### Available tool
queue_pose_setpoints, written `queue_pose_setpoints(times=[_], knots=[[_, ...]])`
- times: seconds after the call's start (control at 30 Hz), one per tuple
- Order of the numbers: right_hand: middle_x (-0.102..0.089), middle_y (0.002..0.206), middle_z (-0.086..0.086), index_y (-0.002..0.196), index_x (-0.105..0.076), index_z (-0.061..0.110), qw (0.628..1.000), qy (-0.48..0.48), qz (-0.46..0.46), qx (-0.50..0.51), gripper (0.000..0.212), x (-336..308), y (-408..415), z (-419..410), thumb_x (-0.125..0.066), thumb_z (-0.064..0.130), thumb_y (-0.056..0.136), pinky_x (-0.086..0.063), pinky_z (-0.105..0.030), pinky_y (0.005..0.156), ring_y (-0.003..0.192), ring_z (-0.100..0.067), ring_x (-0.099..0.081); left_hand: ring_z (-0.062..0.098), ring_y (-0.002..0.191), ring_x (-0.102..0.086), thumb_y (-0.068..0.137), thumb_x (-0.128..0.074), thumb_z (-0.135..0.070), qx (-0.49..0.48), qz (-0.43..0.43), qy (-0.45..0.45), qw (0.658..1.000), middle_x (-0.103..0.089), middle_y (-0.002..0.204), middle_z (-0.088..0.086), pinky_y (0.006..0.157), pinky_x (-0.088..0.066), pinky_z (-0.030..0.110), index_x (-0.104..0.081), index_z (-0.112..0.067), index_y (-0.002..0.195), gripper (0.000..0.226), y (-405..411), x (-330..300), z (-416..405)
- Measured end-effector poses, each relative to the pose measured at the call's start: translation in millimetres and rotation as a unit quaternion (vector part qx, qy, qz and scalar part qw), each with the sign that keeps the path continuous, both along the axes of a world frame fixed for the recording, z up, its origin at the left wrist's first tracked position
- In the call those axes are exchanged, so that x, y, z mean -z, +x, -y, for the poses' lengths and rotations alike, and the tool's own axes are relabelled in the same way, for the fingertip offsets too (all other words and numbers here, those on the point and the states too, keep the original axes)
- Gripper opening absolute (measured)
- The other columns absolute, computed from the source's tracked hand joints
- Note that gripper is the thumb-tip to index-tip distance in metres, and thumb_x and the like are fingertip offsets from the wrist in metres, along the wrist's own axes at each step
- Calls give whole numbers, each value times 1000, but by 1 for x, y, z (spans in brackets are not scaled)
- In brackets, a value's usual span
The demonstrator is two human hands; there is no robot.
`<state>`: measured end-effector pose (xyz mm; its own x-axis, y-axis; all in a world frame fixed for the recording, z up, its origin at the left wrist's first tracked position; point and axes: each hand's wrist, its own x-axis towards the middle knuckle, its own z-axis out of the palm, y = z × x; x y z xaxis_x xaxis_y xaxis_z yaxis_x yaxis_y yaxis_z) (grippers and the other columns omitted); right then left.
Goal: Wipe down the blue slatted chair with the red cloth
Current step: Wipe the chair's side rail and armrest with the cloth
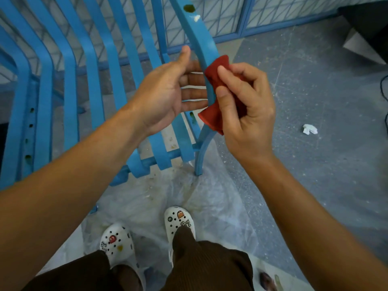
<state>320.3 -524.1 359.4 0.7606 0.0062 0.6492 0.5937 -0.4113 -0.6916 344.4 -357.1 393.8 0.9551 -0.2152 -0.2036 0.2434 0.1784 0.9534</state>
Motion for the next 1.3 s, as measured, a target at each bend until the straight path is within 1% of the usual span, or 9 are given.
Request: queue_pose_setpoints(times=[0.2, 0.43, 0.53, 0.6, 0.77, 0.87, 1.07, 1.2, 1.3], knots=[[-57, 105, -19, 103, -67, 6, 994, 83, -69, -21, 23, 48, -26, 14, -75, -5, 85, -45, -26, 95, 104, -15, -57, 21, 97, -71, 104, -38, -44, -22, 45, 43, 998, -74, 107, 7, 90, -55, 36, -65, -12, 117, 44, -24, 17, 11], [-61, 100, -10, 88, -68, 22, 974, 113, -198, -19, 28, 143, -30, 13, -80, -2, 82, -47, -21, 91, 99, -7, -61, 24, 95, -65, 90, -68, -25, -82, 153, 136, 975, -69, 99, 10, 93, -58, 48, -65, -16, 98, 13, -33, 54, 23], [-63, 100, -11, 90, -71, 17, 974, 95, -200, -39, 20, 163, -23, 19, -81, 1, 82, -49, -24, 90, 98, -10, -62, 1, 84, -66, 89, -71, -16, -69, 189, 198, 960, -72, 86, -17, 80, -55, 22, -65, -23, 95, 11, -36, 74, 24], [-64, 101, -8, 90, -74, 11, 971, 63, -225, -52, 12, 173, -22, 25, -82, 6, 83, -48, -21, 89, 97, -9, -63, -5, 86, -67, 89, -73, -14, -73, 204, 236, 947, -73, 89, -23, 81, -51, 15, -65, -27, 98, 18, -39, 87, 23], [-64, 108, 4, 124, -64, 24, 951, 81, -288, -80, 38, 166, -23, 40, -78, 26, 89, -55, -34, 90, 103, -12, -63, -4, 96, -65, 92, -71, -31, -118, 256, 371, 885, -69, 103, -16, 85, -51, 19, -66, -23, 113, 23, -47, 104, 24], [-62, 111, 3, 126, -66, 18, 963, 92, -240, -84, 38, 149, -23, 37, -77, 22, 90, -54, -32, 90, 106, -14, -63, 6, 95, -67, 93, -69, -29, -177, 264, 375, 871, -70, 103, -3, 83, -53, 24, -67, -15, 115, 27, -63, 108, 32], [-64, 112, -2, 112, -67, 17, 961, 115, -235, -86, 27, 172, -12, 26, -79, 15, 88, -57, -44, 87, 107, -16, -64, 14, 85, -69, 95, -67, -24, -166, 129, 291, 934, -72, 88, -6, 78, -57, 29, -70, -22, 100, 6, -114, 144, 48], [-65, 105, 4, 103, -63, 26, 952, 103, -272, -93, 26, 191, -7, 27, -82, 21, 85, -58, -42, 82, 100, -14, -67, 12, 90, -70, 95, -61, -29, -148, -19, 296, 943, -75, 91, -7, 89, -58, 41, -72, -26, 96, 12, -125, 184, 37], [-67, 102, 3, 99, -63, 28, 947, 79, -297, -98, 26, 206, -1, 30, -83, 25, 83, -58, -40, 76, 95, -12, -67, 11, 90, -71, 95, -61, -39, -165, -34, 292, 941, -76, 89, -12, 90, -58, 39, -73, -32, 89, 15, -121, 192, 29]])
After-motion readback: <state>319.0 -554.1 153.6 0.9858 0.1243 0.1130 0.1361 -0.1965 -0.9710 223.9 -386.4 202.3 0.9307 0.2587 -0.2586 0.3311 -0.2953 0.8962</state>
